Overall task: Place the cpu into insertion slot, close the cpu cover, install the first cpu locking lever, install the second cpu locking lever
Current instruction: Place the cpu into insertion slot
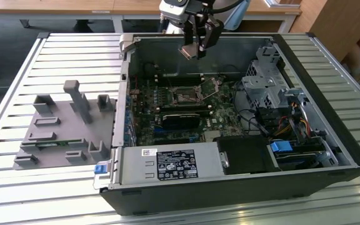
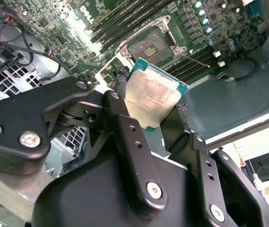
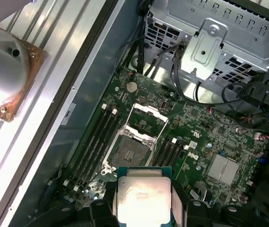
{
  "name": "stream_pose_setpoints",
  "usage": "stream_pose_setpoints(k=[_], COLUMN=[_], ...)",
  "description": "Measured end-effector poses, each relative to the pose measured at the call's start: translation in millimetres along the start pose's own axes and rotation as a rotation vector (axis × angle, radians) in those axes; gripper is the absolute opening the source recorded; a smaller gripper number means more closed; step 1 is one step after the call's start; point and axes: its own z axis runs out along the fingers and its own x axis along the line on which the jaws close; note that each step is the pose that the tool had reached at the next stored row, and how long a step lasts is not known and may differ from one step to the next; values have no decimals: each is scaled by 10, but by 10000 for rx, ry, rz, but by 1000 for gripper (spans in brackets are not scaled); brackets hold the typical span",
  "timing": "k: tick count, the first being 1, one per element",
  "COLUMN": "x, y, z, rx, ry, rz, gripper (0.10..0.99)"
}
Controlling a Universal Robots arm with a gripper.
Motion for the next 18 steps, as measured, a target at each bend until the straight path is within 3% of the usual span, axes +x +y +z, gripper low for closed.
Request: stream_pose_setpoints(k=[18], x=[0], y=[0], z=[0], rx=[-10], ry=[-50], rz=[559], gripper=[541])
